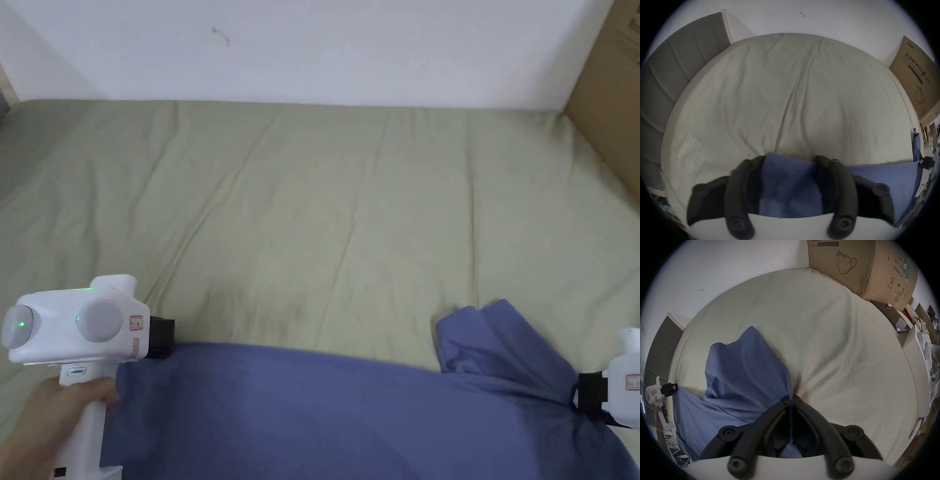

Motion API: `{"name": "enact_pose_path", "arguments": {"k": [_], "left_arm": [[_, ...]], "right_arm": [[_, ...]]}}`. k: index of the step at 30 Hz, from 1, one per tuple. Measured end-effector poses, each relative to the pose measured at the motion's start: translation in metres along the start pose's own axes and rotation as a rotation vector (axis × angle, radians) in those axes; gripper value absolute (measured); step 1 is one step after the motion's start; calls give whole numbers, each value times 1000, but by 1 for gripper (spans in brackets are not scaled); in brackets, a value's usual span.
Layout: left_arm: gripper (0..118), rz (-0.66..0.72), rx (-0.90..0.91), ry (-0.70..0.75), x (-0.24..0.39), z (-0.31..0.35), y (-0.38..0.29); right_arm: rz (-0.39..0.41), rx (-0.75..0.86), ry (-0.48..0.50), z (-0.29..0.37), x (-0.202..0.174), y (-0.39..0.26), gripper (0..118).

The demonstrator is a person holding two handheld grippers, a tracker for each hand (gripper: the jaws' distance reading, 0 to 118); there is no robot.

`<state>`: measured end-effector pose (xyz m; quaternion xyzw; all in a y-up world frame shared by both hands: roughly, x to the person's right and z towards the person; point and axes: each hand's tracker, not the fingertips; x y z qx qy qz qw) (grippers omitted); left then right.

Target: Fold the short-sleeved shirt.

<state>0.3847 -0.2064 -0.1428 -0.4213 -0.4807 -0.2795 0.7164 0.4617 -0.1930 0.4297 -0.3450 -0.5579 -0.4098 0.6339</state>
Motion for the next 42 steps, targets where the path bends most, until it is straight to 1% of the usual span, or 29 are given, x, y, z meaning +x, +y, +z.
{"name": "enact_pose_path", "arguments": {"k": [1, 2, 3, 4, 5, 8, 11, 14, 18, 22, 23, 25, 26, 28, 29, 30, 31, 32, 33, 34, 35, 36, 37, 39, 40, 41, 42], "left_arm": [[25, -32, -2, -1, -1, 5, 3], [2, -48, 1, 6, -1, 11, 4], [2, -38, -1, -5, -3, 17, 5], [2, -1, -8, -36, -7, 23, 4], [2, 30, -2, -50, -8, 30, 3], [2, 18, 27, -71, -16, 61, -3], [2, 5, 81, -96, -28, 102, -13], [2, 38, 136, -123, -43, 146, -30], [2, 24, 184, -120, -61, 201, -75], [2, 29, 183, -121, -81, 234, -137], [2, 22, 166, -110, -85, 238, -153], [2, 11, 126, -90, -91, 236, -182], [2, 18, 100, -96, -96, 232, -197], [3, 60, 50, -122, -103, 220, -220], [7, 97, 24, -132, -105, 212, -230], [18, 116, 0, -136, -106, 206, -239], [50, 111, -19, -105, -105, 202, -247], [80, 90, -15, -76, -105, 199, -252], [100, 62, -26, -40, -104, 195, -256], [103, 61, -38, 0, -104, 197, -259], [100, 72, -18, -6, -107, 202, -261], [101, 82, 5, -23, -111, 209, -263], [101, 116, 23, -73, -114, 215, -263], [100, 190, 50, -108, -121, 225, -264], [90, 222, 71, -128, -125, 231, -265], [73, 247, 101, -148, -130, 238, -265], [49, 261, 132, -166, -132, 243, -266]], "right_arm": [[-2, 7, 4, 5, -1, -1, 0], [-8, 9, 41, 7, 1, 0, 0], [-31, 7, 89, 12, 1, 0, 0], [-52, 13, 114, 18, 1, 1, 1], [-50, 19, 116, 25, 1, 1, 0], [-22, 59, 105, 52, -1, 3, 1], [-25, 102, 160, 87, 5, 0, 0], [0, 148, 183, 126, 7, -17, 0], [28, 166, 211, 173, 15, -60, 0], [16, 151, 229, 205, 28, -120, 0], [9, 134, 216, 207, 30, -137, 0], [26, 68, 176, 202, 35, -168, 0], [22, 27, 166, 195, 37, -183, 0], [-30, -18, 142, 179, 43, -209, 0], [-34, -43, 111, 172, 44, -221, 1], [-28, -52, 89, 164, 43, -232, 1], [-2, -20, 70, 158, 41, -238, 10], [24, -18, 22, 156, 38, -243, 31], [44, -22, -37, 155, 36, -246, 58], [73, -33, -88, 151, 39, -245, 77], [94, -22, -116, 155, 38, -244, 77], [105, 10, -106, 162, 37, -243, 77], [97, 42, -87, 170, 36, -240, 77], [79, 82, -81, 189, 28, -232, 77], [73, 125, -57, 199, 21, -229, 76], [67, 180, -24, 209, 14, -228, 71], [70, 231, 17, 222, 2, -228, 60]]}}
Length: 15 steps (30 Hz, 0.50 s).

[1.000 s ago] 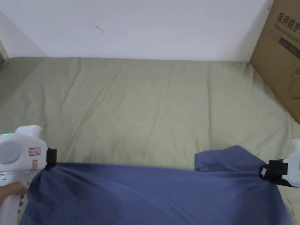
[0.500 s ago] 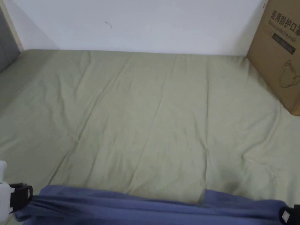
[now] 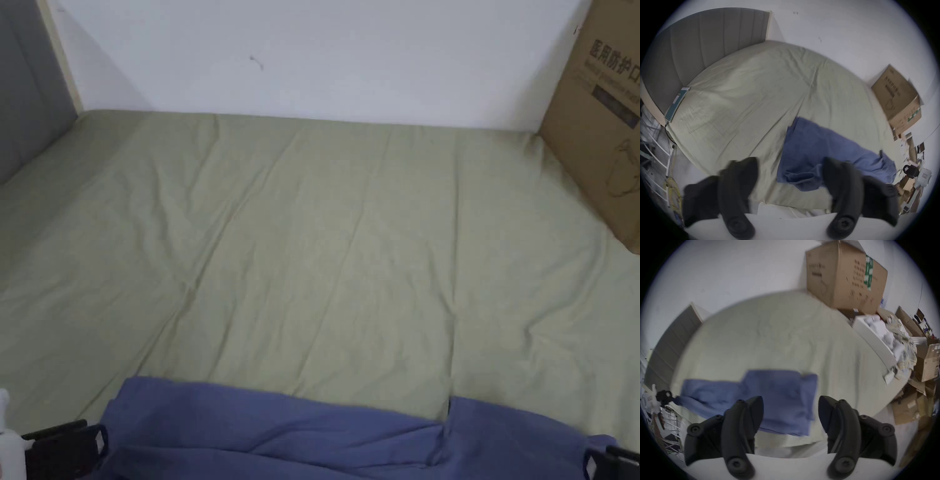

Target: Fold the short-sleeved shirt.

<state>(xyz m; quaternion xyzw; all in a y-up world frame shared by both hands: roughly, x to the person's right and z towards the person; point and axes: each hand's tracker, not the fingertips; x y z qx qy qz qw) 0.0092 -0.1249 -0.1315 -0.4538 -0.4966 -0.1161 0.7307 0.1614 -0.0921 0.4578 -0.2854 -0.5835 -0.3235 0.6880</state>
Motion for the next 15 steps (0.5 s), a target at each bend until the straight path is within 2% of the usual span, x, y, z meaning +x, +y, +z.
{"name": "enact_pose_path", "arguments": {"k": [1, 3, 4, 6, 8, 10, 11, 12, 13, 14, 15], "left_arm": [[41, 8, 25, -16, -1, 6, 0], [26, 21, 32, -34, -4, 9, -2], [5, 40, 40, -34, -5, 10, -5], [1, 74, 67, -48, -11, 11, -11], [0, 142, 83, -76, -19, 10, -14], [0, 206, 63, -128, -30, 5, -16], [1, 235, 56, -141, -34, 3, -16], [4, 261, 48, -153, -37, 0, -17], [20, 283, 38, -165, -41, -3, -18], [43, 299, 26, -172, -45, -7, -19], [71, 318, 4, -180, -46, -11, -19]], "right_arm": [[12, 37, 46, 7, -13, 2, 47], [55, 49, 116, 11, -40, 4, 32], [50, 56, 143, 10, -54, 3, 9], [80, 32, 256, 6, -81, 1, 5], [135, 35, 285, 2, -112, -4, 2], [254, -3, 333, -4, -141, -6, 2], [274, 3, 343, -6, -152, -8, 2], [282, -2, 352, -8, -163, -10, 2], [296, -22, 372, -10, -171, -10, 2], [292, -30, 377, -12, -176, -11, 2], [297, -35, 383, -13, -180, -12, 2]]}}
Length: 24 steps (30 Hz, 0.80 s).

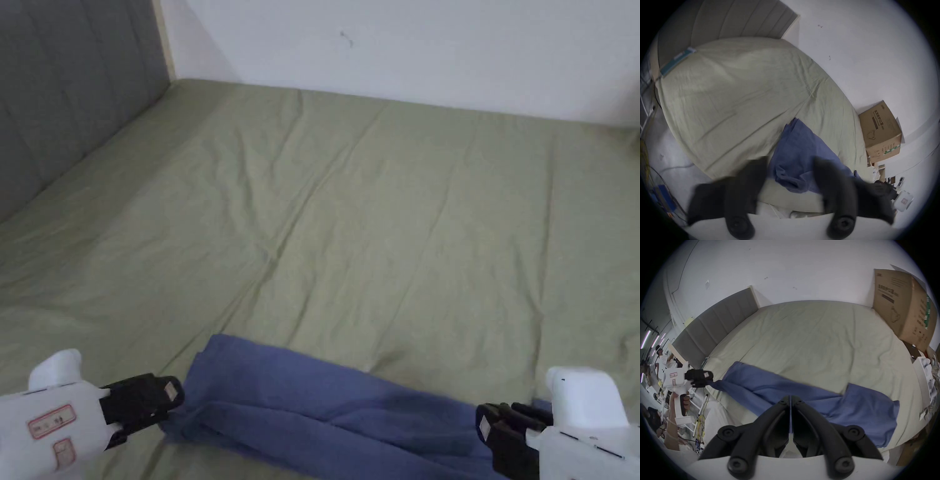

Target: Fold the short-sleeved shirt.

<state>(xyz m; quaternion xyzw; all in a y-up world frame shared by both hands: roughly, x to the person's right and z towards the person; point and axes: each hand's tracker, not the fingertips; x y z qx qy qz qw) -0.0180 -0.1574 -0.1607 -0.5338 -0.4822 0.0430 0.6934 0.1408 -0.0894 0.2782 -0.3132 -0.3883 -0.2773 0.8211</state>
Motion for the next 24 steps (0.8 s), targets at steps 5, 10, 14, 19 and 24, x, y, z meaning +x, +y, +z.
{"name": "enact_pose_path", "arguments": {"k": [5, 10, 14, 19, 24], "left_arm": [[109, 148, -23, -108, -27, -28, -1], [109, 262, -121, -147, -37, -65, -8], [91, 161, -102, -151, -20, -72, -6], [12, 144, -122, -113, -17, -117, -4], [9, 147, -109, -101, -11, -100, 1]], "right_arm": [[75, -44, -13, -9, -12, -2, 2], [46, -98, -24, -21, -9, -6, 2], [47, -124, -38, -29, -8, -9, 2], [29, -158, -41, -41, -6, -11, 2], [27, -170, -50, -35, 3, -16, 2]]}}
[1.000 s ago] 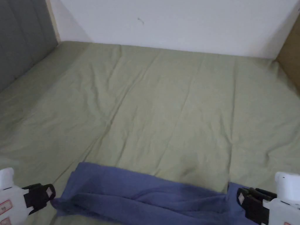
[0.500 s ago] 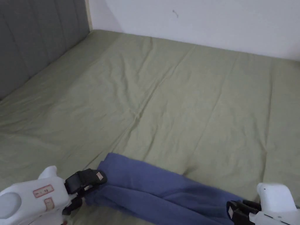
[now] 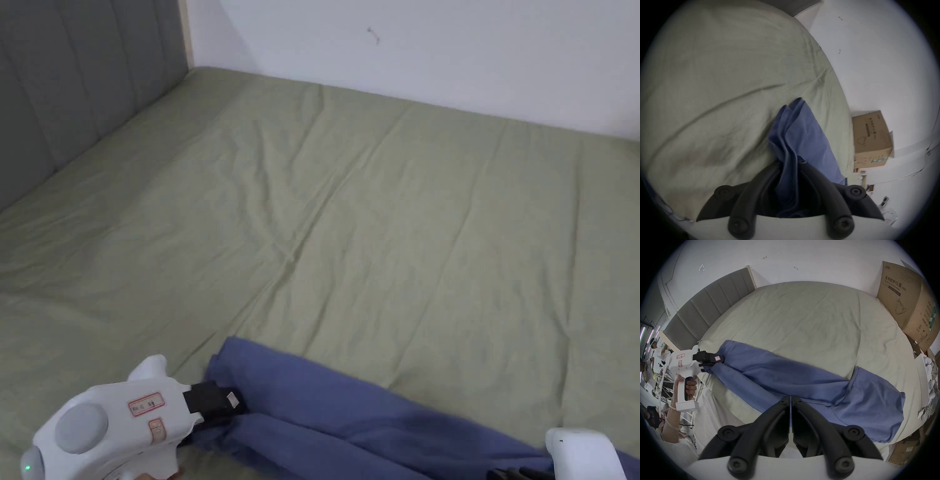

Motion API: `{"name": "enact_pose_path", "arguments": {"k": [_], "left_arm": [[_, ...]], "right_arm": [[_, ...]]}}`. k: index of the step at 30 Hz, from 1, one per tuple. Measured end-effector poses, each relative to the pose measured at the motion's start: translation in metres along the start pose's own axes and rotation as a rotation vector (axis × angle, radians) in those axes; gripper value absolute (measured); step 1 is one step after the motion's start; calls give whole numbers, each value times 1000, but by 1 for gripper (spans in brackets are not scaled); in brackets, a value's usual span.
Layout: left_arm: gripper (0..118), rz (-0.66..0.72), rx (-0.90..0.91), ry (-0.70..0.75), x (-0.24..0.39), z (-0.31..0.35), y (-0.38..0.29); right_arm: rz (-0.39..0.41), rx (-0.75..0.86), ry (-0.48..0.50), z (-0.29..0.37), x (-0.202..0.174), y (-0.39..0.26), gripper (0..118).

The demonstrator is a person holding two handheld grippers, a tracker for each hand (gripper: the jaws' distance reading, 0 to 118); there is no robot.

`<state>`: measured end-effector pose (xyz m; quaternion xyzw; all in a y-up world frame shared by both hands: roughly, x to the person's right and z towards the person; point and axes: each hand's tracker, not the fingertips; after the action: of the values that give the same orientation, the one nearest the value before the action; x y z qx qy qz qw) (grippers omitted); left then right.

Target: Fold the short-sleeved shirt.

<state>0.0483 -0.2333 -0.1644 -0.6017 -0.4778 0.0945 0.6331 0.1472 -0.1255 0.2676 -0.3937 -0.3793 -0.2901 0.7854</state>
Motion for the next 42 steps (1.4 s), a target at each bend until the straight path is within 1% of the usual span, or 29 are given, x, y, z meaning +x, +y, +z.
{"name": "enact_pose_path", "arguments": {"k": [2, 4, 6, 10, 12, 15, 17, 18, 19, 20, 21, 23, 24, 25, 27, 29, 30, 31, 32, 33, 34, 35, 37, 39, 42], "left_arm": [[9, -51, 14, 40, 15, 12, 0], [9, -162, 59, 47, 44, 27, -4], [9, -305, 86, 65, 82, 38, -12], [9, -600, 78, 19, 171, 40, -53], [9, -704, 35, -36, 207, 27, -81], [9, -866, -73, -94, 244, -9, -131], [10, -957, -164, -35, 261, -40, -164], [10, -985, -177, -39, 264, -51, -177], [17, -997, -189, -38, 267, -65, -190], [35, -1013, -201, -23, 270, -74, -198], [61, -1024, -236, -17, 272, -82, -205], [77, -1021, -305, -51, 273, -92, -214], [83, -1009, -313, -57, 274, -92, -214], [96, -995, -314, -63, 274, -89, -212], [94, -957, -307, -77, 273, -83, -203], [93, -912, -268, -33, 270, -74, -187], [90, -875, -234, -24, 267, -66, -178], [77, -826, -201, -41, 263, -58, -167], [60, -789, -184, -51, 258, -54, -159], [41, -750, -177, -48, 253, -51, -151], [17, -731, -171, -29, 249, -51, -146], [7, -727, -164, -2, 246, -54, -144], [6, -774, -197, 62, 240, -64, -149], [5, -786, -266, 41, 236, -77, -160], [5, -791, -391, 28, 231, -98, -185]], "right_arm": [[-18, -3, -9, 1, 9, -1, 2], [-48, 6, -25, 3, 16, -1, 2], [-78, 17, -18, 7, 24, -3, 2], [-115, 42, -37, 16, 40, -9, 2], [-148, 61, -51, 22, 50, -15, 2], [-228, 79, -58, 32, 71, -26, 2], [-268, 83, -87, 39, 87, -36, 2], [-286, 89, -106, 42, 94, -41, 2], [-305, 93, -122, 47, 102, -47, 2], [-320, 93, -131, 51, 109, -52, 2], [-349, 94, -148, 56, 118, -60, 2], [-400, 87, -175, 62, 133, -73, 2], [-423, 87, -185, 64, 139, -78, 2], [-449, 86, -197, 67, 145, -84, 2], [-482, 97, -215, 71, 152, -93, 2], [-494, 124, -205, 78, 153, -99, 2], [-494, 136, -192, 81, 153, -100, 2], [-485, 142, -186, 83, 152, -101, 2], [-476, 143, -186, 83, 151, -101, 2], [-460, 142, -192, 83, 149, -99, 2], [-450, 139, -199, 81, 148, -98, 2], [-444, 137, -201, 79, 147, -97, 2], [-441, 138, -190, 75, 145, -94, 2], [-449, 143, -167, 74, 142, -92, 2], [-432, 140, -150, 71, 136, -90, 2]]}}
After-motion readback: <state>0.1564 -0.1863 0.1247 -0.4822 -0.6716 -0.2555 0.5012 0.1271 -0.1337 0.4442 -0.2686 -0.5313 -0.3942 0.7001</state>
